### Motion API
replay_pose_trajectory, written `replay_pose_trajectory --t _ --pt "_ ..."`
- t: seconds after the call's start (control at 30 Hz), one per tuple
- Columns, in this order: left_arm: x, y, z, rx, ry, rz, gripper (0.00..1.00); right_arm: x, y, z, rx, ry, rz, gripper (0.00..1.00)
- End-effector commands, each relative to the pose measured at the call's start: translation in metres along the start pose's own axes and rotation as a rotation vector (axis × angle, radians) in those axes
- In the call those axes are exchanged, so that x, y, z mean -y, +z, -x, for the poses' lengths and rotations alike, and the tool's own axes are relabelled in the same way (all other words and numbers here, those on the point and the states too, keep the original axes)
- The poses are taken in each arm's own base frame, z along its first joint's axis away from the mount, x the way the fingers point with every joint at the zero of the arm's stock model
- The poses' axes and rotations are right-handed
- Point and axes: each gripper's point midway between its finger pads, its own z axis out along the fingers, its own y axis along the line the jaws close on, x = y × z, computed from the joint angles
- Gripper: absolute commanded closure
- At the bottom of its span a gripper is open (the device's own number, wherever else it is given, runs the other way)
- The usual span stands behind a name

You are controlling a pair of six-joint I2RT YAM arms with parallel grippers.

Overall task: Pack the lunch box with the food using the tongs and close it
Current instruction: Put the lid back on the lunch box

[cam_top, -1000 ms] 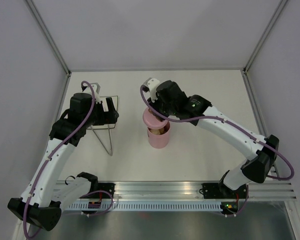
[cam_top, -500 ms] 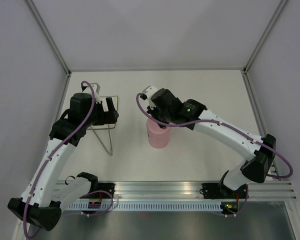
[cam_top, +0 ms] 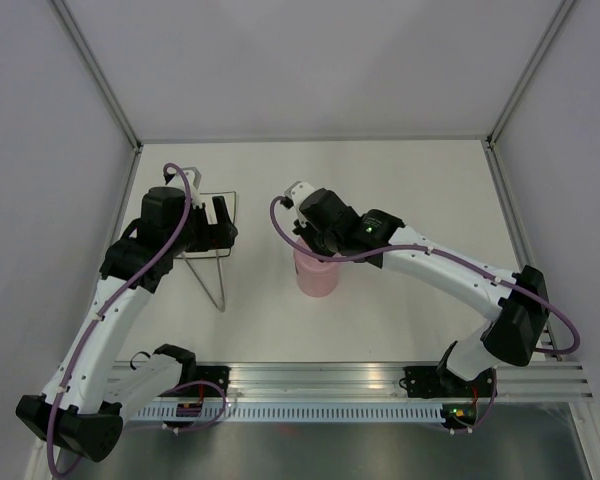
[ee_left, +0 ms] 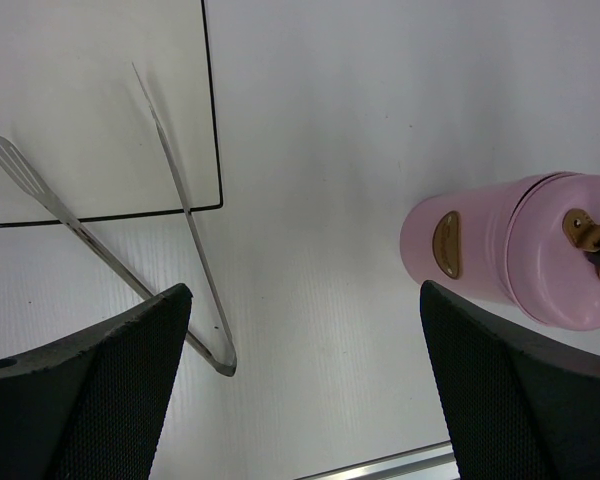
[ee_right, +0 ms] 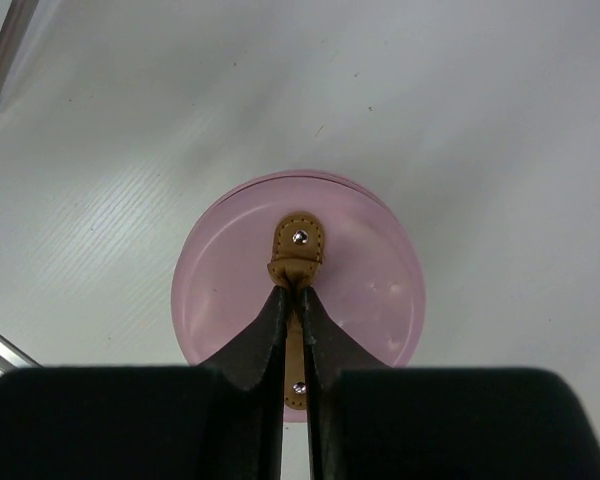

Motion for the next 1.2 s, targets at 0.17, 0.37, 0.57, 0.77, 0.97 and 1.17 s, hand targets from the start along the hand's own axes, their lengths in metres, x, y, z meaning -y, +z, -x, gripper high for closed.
replay_pose_trajectory --t 0.17,0.37,0.57,0.77,0.97,1.17 --pt "-0.001 -0.001 0.008 0.037 0.027 0.002 0.0 0.009 -0.012 0.032 0.112 0.007 -0.03 1.0" --pt "-0.003 -0.002 0.006 0.039 0.027 0.009 0.0 0.013 0.003 0.019 0.054 0.004 -0.032 1.0" --pt "-0.002 -0.003 0.007 0.042 0.027 0.004 0.0 0.013 0.014 0.002 0.022 0.019 -0.01 0.99" --pt "0.0 -0.004 0.007 0.042 0.027 -0.003 0.0 0.001 0.027 -0.018 -0.041 0.038 0.041 1.0" --pt "0.017 -0.006 0.006 0.022 0.029 -0.099 0.0 0.0 0.032 -0.035 -0.086 0.069 0.033 0.97" --pt "0.039 -0.013 0.009 0.011 0.029 -0.213 0.0 0.001 0.012 -0.007 0.01 0.119 0.04 0.37"
